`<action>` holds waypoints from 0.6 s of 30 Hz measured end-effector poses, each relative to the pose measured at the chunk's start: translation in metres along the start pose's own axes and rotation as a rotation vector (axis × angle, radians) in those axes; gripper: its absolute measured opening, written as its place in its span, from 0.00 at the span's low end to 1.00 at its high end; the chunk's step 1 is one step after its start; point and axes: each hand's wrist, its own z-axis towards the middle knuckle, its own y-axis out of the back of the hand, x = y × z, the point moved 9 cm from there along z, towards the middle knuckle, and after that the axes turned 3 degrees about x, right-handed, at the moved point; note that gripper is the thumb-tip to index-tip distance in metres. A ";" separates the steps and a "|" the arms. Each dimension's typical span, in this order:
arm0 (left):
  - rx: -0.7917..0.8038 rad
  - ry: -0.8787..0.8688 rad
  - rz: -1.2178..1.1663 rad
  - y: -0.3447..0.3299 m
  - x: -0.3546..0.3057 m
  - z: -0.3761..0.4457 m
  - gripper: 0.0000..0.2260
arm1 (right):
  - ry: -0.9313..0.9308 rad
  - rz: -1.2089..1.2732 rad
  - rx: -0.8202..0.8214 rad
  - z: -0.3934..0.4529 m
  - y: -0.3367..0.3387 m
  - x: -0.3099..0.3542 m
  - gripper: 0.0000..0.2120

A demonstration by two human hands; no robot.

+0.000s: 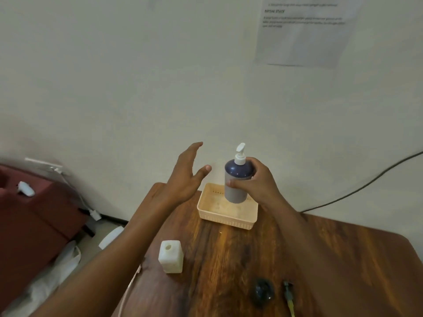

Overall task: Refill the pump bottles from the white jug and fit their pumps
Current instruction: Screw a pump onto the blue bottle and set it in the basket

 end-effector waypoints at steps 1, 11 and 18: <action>0.034 0.022 0.032 -0.008 0.015 0.001 0.30 | -0.005 -0.008 0.004 0.007 -0.006 -0.008 0.36; 0.260 0.107 0.329 -0.072 0.121 0.036 0.35 | -0.029 -0.160 0.087 0.090 -0.075 -0.097 0.36; 0.296 0.164 0.330 -0.111 0.192 0.045 0.36 | -0.063 -0.333 0.073 0.130 -0.117 -0.171 0.36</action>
